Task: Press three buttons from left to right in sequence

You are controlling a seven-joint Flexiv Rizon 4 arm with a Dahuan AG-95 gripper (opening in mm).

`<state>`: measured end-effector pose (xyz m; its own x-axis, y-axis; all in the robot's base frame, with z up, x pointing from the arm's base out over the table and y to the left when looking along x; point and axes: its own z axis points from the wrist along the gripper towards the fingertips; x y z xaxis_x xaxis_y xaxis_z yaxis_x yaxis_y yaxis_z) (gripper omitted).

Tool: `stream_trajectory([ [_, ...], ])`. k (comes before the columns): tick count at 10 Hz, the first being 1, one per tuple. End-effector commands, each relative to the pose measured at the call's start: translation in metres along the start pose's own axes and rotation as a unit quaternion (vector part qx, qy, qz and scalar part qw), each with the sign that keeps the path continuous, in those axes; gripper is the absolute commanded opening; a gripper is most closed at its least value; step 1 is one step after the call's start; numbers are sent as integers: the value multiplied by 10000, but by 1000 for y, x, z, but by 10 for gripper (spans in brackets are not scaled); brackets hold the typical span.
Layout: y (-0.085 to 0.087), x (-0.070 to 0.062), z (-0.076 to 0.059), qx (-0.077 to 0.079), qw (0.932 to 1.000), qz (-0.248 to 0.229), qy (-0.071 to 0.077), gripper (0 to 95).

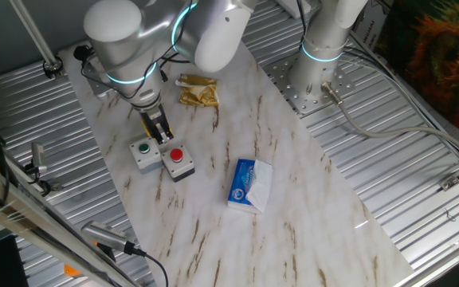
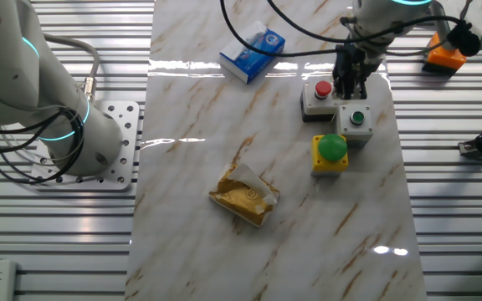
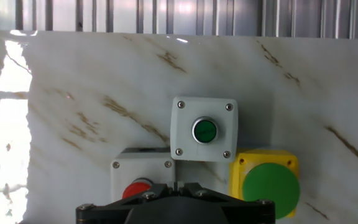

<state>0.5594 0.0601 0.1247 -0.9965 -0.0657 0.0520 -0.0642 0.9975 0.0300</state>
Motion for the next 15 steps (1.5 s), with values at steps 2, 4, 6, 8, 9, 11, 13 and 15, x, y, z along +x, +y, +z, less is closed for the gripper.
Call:
stream_trajectory([
  [2, 0, 1, -1, 4, 10000, -19, -12, 0],
  [4, 1, 3, 1, 1, 10000, -38, -53, 0],
  [6, 2, 2, 1, -15, 10000, -21, -72, 0],
  [8, 8, 1, 5, -18, 10000, 5, -90, 0],
  [9, 14, 2, 8, -3, 9999, 29, -117, 0],
  [11, 20, 1, 8, -4, 9999, 54, -120, 0],
  [13, 20, 1, 7, -15, 10000, 21, -73, 0],
  [15, 21, 2, 6, -34, 9999, 102, -28, 0],
])
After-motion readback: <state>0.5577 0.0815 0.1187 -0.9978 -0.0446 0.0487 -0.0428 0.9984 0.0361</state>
